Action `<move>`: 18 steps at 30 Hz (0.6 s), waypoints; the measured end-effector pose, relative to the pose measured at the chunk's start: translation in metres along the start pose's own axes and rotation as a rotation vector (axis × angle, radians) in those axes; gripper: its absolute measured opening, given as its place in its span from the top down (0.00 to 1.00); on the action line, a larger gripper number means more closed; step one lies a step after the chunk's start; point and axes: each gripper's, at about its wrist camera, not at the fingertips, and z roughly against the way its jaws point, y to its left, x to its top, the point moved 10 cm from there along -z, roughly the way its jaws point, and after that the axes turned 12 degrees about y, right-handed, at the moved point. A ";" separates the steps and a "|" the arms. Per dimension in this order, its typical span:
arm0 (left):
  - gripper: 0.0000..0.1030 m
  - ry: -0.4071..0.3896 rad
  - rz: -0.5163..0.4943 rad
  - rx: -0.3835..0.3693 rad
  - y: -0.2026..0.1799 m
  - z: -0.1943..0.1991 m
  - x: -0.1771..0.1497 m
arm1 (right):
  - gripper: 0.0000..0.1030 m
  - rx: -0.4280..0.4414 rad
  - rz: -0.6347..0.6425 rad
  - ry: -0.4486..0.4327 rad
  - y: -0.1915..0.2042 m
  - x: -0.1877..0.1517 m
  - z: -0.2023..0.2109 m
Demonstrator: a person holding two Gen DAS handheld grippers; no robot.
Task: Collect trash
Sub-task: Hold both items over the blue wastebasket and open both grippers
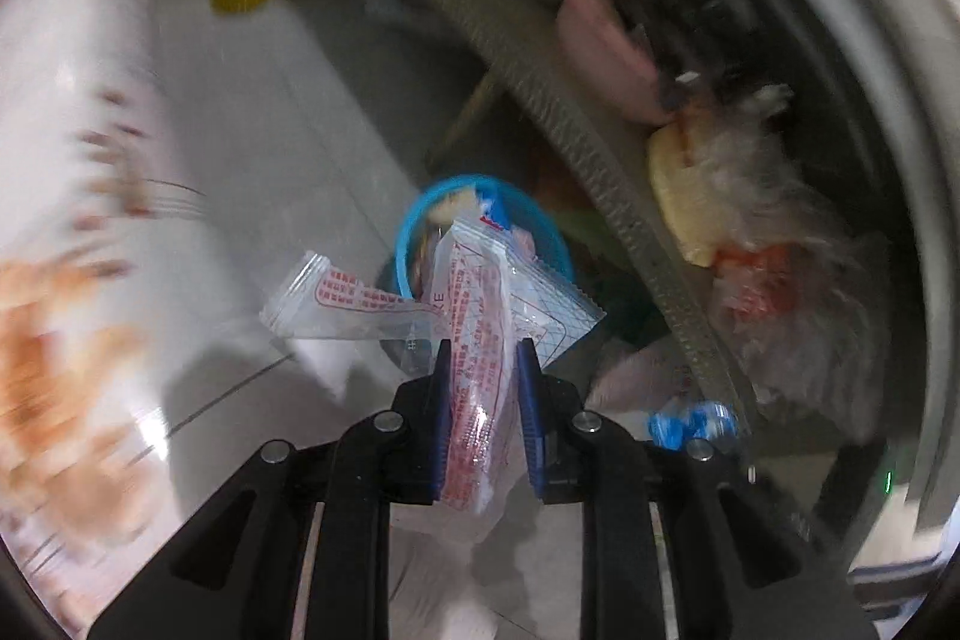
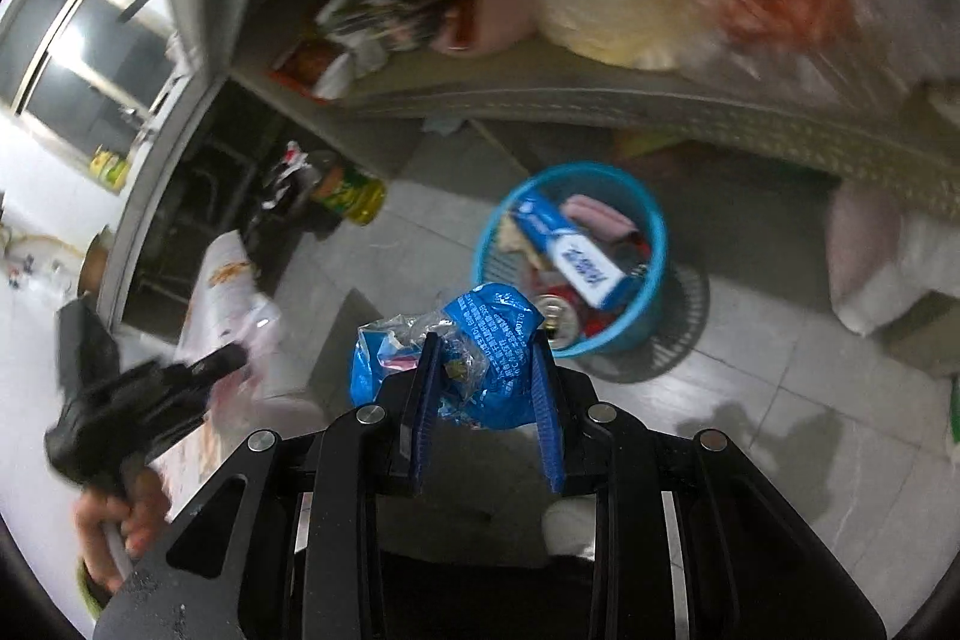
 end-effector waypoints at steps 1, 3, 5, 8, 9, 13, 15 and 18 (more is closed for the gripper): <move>0.81 0.030 0.026 -0.003 -0.001 -0.014 0.008 | 0.74 -0.002 -0.012 0.006 -0.007 0.003 -0.003; 0.81 0.082 0.077 0.005 -0.003 -0.047 0.027 | 0.74 -0.007 -0.029 0.016 -0.015 0.005 -0.010; 0.80 0.109 0.092 0.012 -0.009 -0.072 0.042 | 0.74 -0.012 -0.046 0.025 -0.024 0.006 -0.015; 0.75 0.136 0.102 0.032 -0.018 -0.105 0.062 | 0.74 -0.022 -0.074 0.040 -0.039 0.010 -0.021; 0.73 0.138 0.099 0.052 -0.019 -0.116 0.068 | 0.74 -0.027 -0.082 0.046 -0.043 0.011 -0.024; 0.50 0.173 0.111 0.080 -0.017 -0.156 0.081 | 0.73 -0.046 -0.095 0.059 -0.054 0.014 -0.031; 0.47 0.187 0.135 0.053 -0.012 -0.167 0.083 | 0.73 -0.060 -0.093 0.063 -0.058 0.015 -0.034; 0.45 0.197 0.156 0.047 -0.008 -0.169 0.083 | 0.73 -0.077 -0.094 0.070 -0.063 0.016 -0.040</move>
